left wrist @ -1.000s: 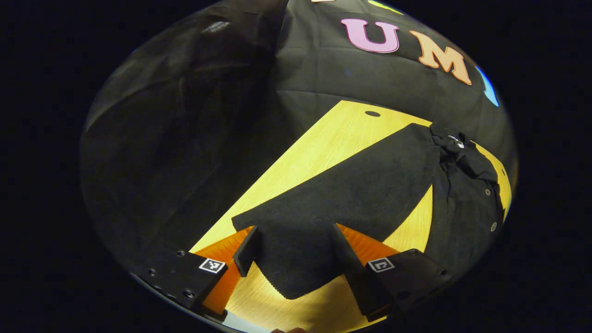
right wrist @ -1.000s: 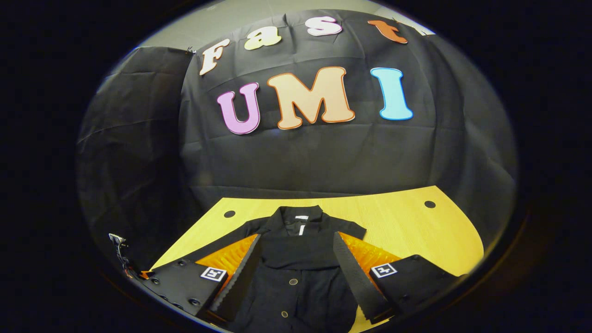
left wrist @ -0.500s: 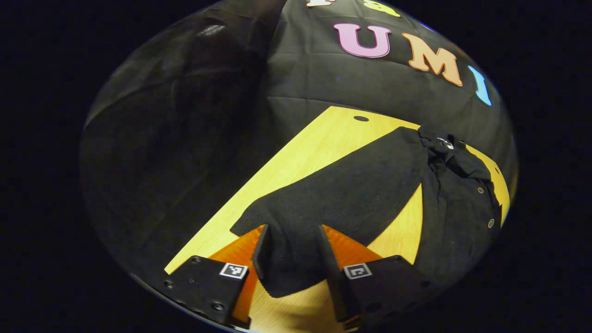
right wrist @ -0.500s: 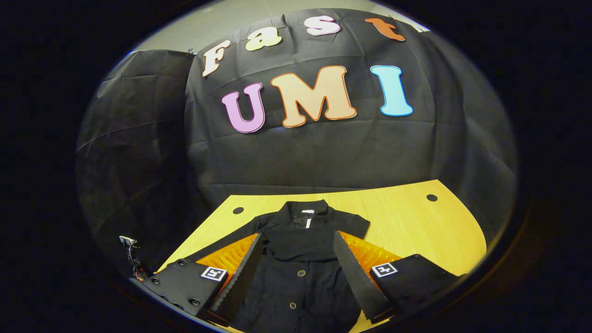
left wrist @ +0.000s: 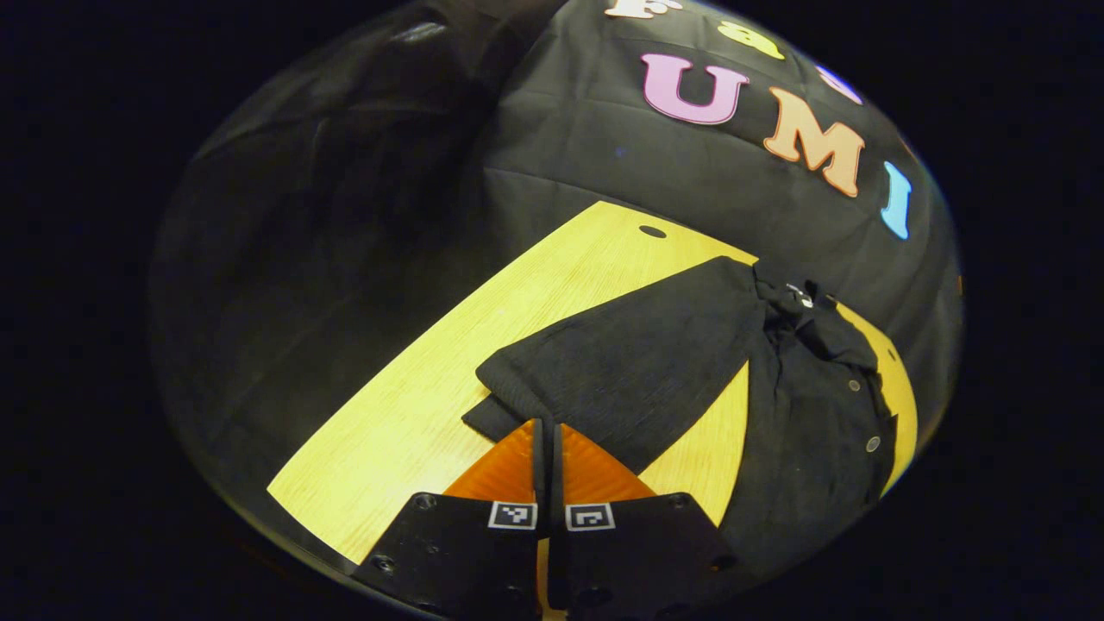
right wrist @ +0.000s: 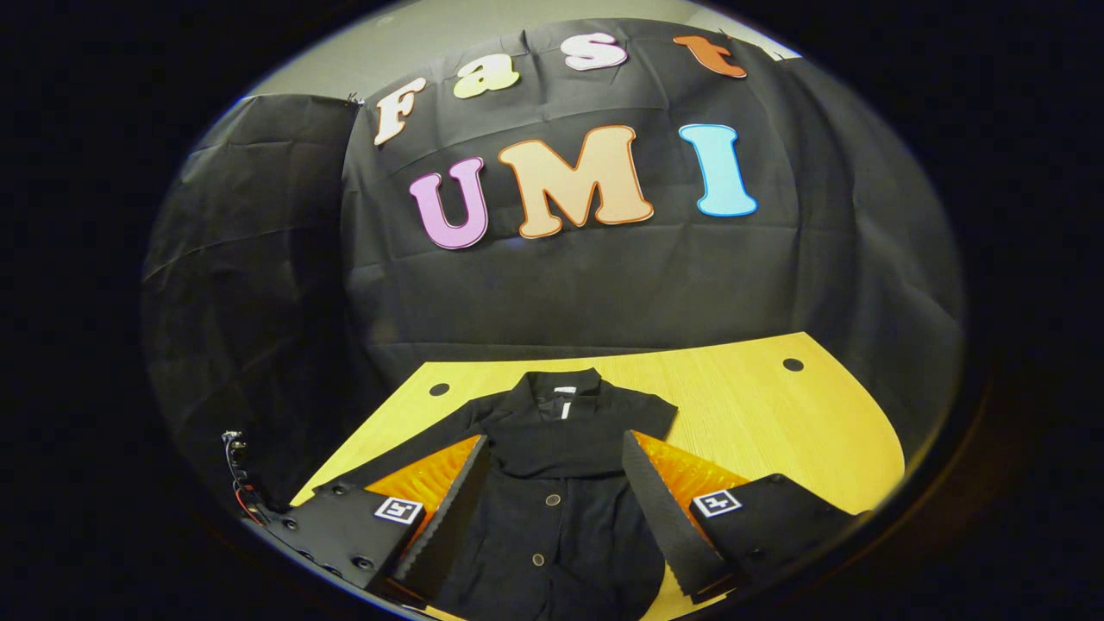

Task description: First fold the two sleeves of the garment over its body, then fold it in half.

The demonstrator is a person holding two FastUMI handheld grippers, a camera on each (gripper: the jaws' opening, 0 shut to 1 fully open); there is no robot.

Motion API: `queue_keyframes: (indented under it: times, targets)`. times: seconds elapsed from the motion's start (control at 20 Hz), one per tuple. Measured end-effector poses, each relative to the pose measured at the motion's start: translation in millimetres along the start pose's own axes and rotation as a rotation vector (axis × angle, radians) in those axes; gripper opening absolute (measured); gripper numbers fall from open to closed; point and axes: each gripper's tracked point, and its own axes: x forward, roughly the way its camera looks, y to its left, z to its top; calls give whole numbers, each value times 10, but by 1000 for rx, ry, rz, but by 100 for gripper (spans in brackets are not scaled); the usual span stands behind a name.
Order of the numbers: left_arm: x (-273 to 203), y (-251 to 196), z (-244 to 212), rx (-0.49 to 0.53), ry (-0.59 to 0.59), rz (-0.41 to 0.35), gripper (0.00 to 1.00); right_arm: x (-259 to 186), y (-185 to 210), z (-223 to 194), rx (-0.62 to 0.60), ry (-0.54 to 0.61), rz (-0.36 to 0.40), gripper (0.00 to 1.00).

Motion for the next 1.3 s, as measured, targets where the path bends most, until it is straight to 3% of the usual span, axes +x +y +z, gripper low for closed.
queue_keyframes:
  times: [0.8,1.1,1.3]
  targets:
    - [68,9,6,77,62,54,0,-275,-441,-101,8,1,-57,98]
    - [-20,-268,273,35,43,36,0,-354,-669,-161,32,18,-57,97]
    - [-55,-616,603,84,-13,16,0,-370,-856,-224,35,23,-65,97]
